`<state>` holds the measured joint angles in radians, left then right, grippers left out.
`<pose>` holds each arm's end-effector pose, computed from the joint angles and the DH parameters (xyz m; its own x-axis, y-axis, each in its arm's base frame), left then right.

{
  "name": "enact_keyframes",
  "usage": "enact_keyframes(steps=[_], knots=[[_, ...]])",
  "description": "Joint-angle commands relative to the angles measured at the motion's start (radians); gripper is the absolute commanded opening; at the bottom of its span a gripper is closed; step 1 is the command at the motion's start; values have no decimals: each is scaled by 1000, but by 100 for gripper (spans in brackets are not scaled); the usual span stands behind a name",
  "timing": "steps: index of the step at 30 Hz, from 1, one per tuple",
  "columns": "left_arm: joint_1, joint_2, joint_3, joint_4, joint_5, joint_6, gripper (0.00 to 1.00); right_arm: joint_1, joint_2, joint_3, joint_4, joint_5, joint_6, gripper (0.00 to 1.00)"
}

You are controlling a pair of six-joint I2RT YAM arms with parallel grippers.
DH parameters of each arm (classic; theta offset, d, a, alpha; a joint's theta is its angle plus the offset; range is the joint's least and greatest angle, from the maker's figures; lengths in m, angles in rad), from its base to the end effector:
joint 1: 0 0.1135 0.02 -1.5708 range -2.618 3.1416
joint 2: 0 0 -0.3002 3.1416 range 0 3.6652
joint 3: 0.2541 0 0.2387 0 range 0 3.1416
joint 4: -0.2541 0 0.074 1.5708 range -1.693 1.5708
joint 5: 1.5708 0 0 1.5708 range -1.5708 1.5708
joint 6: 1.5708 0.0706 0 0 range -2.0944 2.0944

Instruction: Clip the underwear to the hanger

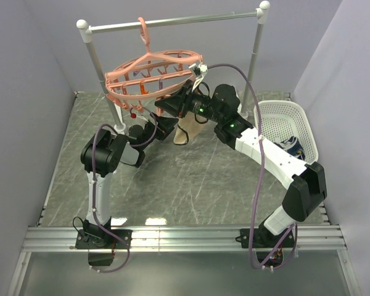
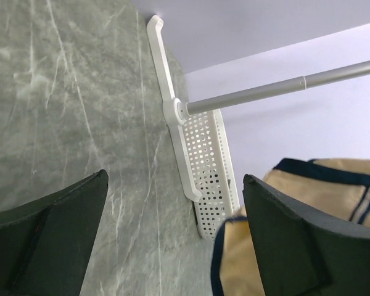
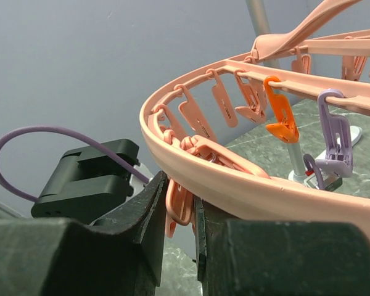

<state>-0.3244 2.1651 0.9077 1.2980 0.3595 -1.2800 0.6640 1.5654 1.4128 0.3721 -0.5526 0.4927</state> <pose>0.4246 -0.1690 0.1666 -0.5940 -0.7464 -0.3002 0.2179 0.2099 -0.9531 0.2817 0.2675 0.4671 -0.2879 0.2860 -0.9140 -0.8987 0.2490 0.3610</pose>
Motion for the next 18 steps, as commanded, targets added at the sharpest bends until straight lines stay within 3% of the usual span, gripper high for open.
enact_keyframes(steps=[1,12,18], knots=[[-5,2,26,463,-14,-33,95,-3,-57,34,11,-41,-16,0],[-47,-48,8,552,41,-45,85,-7,-61,25,10,-50,-19,0],[-48,-21,37,560,-10,-85,86,-6,-62,20,21,-75,-14,0]])
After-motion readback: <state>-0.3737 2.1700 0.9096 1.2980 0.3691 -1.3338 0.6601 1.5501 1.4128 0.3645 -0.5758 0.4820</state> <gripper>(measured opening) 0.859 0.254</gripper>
